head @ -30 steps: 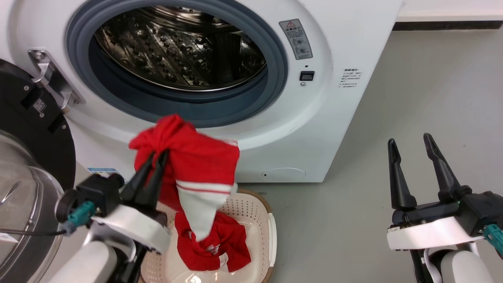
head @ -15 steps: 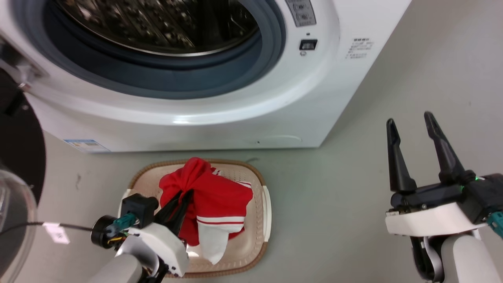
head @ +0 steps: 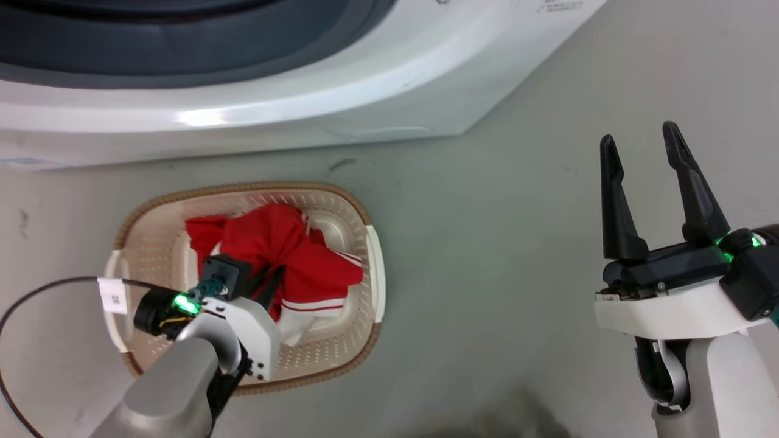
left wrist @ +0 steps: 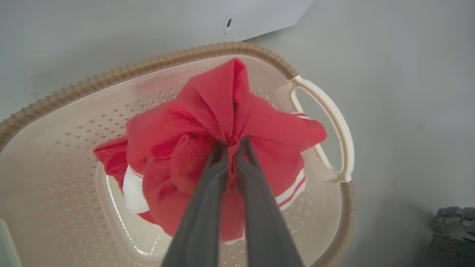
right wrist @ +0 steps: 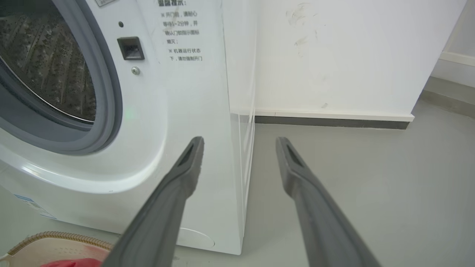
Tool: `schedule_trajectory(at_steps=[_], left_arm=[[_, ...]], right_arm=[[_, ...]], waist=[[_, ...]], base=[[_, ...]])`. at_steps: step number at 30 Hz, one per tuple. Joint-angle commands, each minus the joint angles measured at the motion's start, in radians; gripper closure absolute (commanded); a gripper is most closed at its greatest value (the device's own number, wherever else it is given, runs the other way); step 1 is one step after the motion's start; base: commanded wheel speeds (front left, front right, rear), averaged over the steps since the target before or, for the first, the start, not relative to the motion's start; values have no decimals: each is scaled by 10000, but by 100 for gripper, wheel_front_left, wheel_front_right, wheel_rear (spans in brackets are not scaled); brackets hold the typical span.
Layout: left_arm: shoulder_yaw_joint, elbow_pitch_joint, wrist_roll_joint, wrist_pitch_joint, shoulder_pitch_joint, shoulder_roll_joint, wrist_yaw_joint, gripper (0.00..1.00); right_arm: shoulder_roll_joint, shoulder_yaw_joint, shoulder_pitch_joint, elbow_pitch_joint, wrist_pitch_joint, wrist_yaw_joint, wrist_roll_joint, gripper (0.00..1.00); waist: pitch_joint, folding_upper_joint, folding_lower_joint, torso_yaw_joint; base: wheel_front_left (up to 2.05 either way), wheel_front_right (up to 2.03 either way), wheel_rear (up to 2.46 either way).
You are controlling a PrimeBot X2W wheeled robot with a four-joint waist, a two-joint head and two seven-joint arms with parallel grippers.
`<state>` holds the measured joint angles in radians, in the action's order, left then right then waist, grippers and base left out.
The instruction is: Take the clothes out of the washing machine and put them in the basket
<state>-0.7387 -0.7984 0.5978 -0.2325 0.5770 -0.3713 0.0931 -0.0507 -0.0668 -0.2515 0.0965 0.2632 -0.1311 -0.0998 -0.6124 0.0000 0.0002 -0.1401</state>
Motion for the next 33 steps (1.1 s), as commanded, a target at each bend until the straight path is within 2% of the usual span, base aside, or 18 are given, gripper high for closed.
schedule_trajectory(at_steps=[1, 12, 26, 27, 29, 33], left_arm=[[-9, -351, -69, -59, 341, 2, 52, 100], [-136, -2758, -462, -279, 2054, 165, 181, 100], [151, -3908, -394, -328, 2960, 334, 284, 100], [194, -3868, -407, -328, 2969, 317, 247, 97], [300, -3783, -415, -327, 2839, 309, 144, 0], [502, -3493, -427, -328, 2493, 494, 185, 0]], right_arm=[[9, -55, -217, 91, 23, 7, -91, 0], [10, -343, -505, 253, 23, 7, -215, 0], [9, -228, -567, 262, 23, 7, -154, 0], [9, -233, -587, 274, 23, 7, -143, 0], [9, -252, -623, 285, 23, 7, -122, 0], [9, -208, -619, 189, 23, 7, 6, 0]], waist=[[-714, 0, -2, -448], [-2155, 0, -2, -915], [-2846, 0, -2, -921], [-2812, 0, -2, -902], [-2694, 0, -2, -862], [-2252, 0, -2, -759]], base=[[0, 0, 0], [0, 0, 0], [0, 0, 0], [0, 0, 0], [0, 0, 0], [0, 0, 0]])
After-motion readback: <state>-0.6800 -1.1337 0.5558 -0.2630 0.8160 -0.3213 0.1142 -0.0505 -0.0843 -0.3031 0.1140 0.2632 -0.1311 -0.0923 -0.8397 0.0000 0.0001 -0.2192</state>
